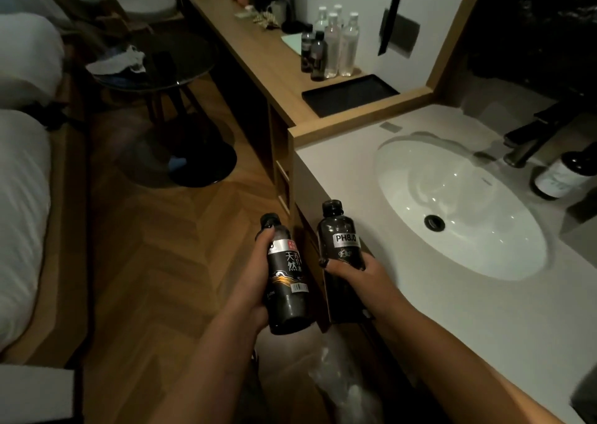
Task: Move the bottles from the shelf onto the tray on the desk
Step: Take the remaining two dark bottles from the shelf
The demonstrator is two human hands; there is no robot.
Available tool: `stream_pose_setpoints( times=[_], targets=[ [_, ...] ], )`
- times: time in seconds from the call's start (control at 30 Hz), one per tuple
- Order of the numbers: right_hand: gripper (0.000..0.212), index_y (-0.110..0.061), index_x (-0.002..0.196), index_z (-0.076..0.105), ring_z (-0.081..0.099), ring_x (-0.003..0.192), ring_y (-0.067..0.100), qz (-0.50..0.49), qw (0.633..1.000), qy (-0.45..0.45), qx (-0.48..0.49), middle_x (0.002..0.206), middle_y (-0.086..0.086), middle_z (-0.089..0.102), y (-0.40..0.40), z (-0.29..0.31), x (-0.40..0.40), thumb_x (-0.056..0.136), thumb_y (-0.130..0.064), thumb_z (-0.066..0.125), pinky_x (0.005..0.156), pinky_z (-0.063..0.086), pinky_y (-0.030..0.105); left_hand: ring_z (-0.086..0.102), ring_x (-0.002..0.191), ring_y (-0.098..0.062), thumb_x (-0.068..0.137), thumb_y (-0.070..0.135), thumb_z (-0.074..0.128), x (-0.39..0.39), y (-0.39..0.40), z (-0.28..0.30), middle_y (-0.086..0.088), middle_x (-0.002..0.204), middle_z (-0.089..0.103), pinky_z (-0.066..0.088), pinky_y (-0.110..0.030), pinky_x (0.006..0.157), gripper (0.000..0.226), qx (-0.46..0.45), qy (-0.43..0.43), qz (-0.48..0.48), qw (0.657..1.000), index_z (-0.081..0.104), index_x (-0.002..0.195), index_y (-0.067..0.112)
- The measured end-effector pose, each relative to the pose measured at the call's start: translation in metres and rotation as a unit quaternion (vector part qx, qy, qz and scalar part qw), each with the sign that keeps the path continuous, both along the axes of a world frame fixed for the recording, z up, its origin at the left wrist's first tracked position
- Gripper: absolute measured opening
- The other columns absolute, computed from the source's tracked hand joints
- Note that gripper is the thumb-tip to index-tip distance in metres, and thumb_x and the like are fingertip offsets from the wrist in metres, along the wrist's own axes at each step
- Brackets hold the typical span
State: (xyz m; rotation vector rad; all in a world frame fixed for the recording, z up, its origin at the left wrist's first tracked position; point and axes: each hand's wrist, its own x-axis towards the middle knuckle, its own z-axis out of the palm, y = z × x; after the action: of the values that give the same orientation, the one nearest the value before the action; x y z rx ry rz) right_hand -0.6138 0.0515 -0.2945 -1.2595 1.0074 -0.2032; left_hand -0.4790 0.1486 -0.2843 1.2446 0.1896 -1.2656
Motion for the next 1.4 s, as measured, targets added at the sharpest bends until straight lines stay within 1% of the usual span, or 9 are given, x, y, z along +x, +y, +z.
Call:
stream_pose_setpoints(
  times=[0.17,0.37,0.53,0.6,0.73,0.9,1.1,1.2,1.4],
  targets=[
    [0.028,-0.018,0.104,0.062,0.068,0.089,0.027,0.009,0.999,0.009,-0.035,0.098,0.012,0.069,-0.021,0.008,0.081,0.079,-0.026,0.07,0.078,0.057,0.038,0.06,0.048,-0.019,0.082,0.05,0.059,0.086,-0.028,0.003,-0.006,0.057,0.063,0.051,-0.027,0.05,0.042,0.0,0.027,0.005,1.0,0.061,0.087,0.009],
    [0.031,-0.02,0.106,0.061,0.068,0.092,0.028,-0.072,0.997,-0.014,0.009,0.1,0.012,0.07,-0.04,0.009,0.182,0.078,-0.028,0.07,0.078,0.057,0.041,0.064,0.045,-0.019,0.082,0.041,0.064,0.192,-0.061,0.009,-0.006,0.051,0.066,0.052,-0.027,0.048,0.036,0.027,0.012,-0.027,0.999,0.059,0.097,0.008],
    [0.046,-0.022,0.111,0.057,0.068,0.093,0.031,-0.105,0.993,-0.043,0.014,0.102,0.015,0.069,-0.065,0.012,0.248,0.069,-0.033,0.073,0.086,0.055,0.049,0.063,0.047,-0.02,0.08,0.042,0.066,0.266,-0.098,0.009,-0.007,0.056,0.065,0.052,-0.027,0.049,0.042,0.038,-0.005,-0.059,0.998,0.06,0.103,0.007],
    [0.041,-0.022,0.11,0.057,0.068,0.092,0.029,-0.107,0.993,-0.042,-0.002,0.101,0.012,0.068,-0.081,0.015,0.272,0.073,-0.029,0.072,0.084,0.056,0.045,0.063,0.051,-0.02,0.081,0.043,0.065,0.291,-0.117,0.012,-0.007,0.06,0.065,0.052,-0.027,0.051,0.043,0.036,-0.022,-0.072,0.997,0.06,0.104,0.007],
    [0.037,-0.025,0.11,0.056,0.068,0.092,0.027,-0.119,0.991,-0.046,-0.028,0.101,0.01,0.068,-0.121,0.02,0.313,0.076,-0.028,0.071,0.086,0.055,0.045,0.063,0.055,-0.02,0.082,0.043,0.063,0.338,-0.164,0.018,-0.007,0.063,0.066,0.051,-0.027,0.053,0.037,0.019,-0.041,-0.095,0.994,0.061,0.098,0.01],
    [0.037,-0.033,0.109,0.051,0.066,0.094,0.024,-0.172,0.982,-0.051,-0.055,0.103,0.004,0.065,-0.178,0.018,0.361,0.078,-0.031,0.07,0.086,0.054,0.045,0.063,0.06,-0.021,0.08,0.043,0.065,0.391,-0.23,0.019,-0.009,0.074,0.064,0.053,-0.028,0.055,0.047,0.0,-0.081,-0.122,0.989,0.058,0.11,0.008],
    [0.023,-0.025,0.1,0.058,0.067,0.093,0.033,-0.188,0.979,-0.065,-0.04,0.1,0.015,0.068,-0.265,0.028,0.419,0.08,-0.024,0.069,0.087,0.055,0.049,0.064,0.057,-0.024,0.077,0.043,0.067,0.455,-0.319,0.019,-0.01,0.074,0.064,0.053,-0.029,0.054,0.052,-0.008,-0.091,-0.16,0.983,0.057,0.114,0.008],
    [0.028,-0.025,0.102,0.058,0.067,0.092,0.03,-0.207,0.976,-0.051,-0.034,0.1,0.013,0.068,-0.3,0.032,0.445,0.077,-0.026,0.071,0.085,0.056,0.047,0.065,0.065,-0.026,0.074,0.045,0.07,0.484,-0.357,0.018,-0.012,0.081,0.065,0.055,-0.032,0.06,0.056,0.001,-0.092,-0.17,0.981,0.059,0.115,0.008],
    [0.038,-0.022,0.107,0.057,0.064,0.095,0.026,-0.258,0.965,-0.036,-0.028,0.104,0.009,0.066,-0.353,0.028,0.496,0.073,-0.025,0.073,0.086,0.054,0.045,0.064,0.062,-0.025,0.075,0.046,0.069,0.536,-0.426,0.009,-0.01,0.074,0.065,0.052,-0.032,0.059,0.052,0.01,-0.094,-0.206,0.974,0.059,0.111,0.009]
  ],
)
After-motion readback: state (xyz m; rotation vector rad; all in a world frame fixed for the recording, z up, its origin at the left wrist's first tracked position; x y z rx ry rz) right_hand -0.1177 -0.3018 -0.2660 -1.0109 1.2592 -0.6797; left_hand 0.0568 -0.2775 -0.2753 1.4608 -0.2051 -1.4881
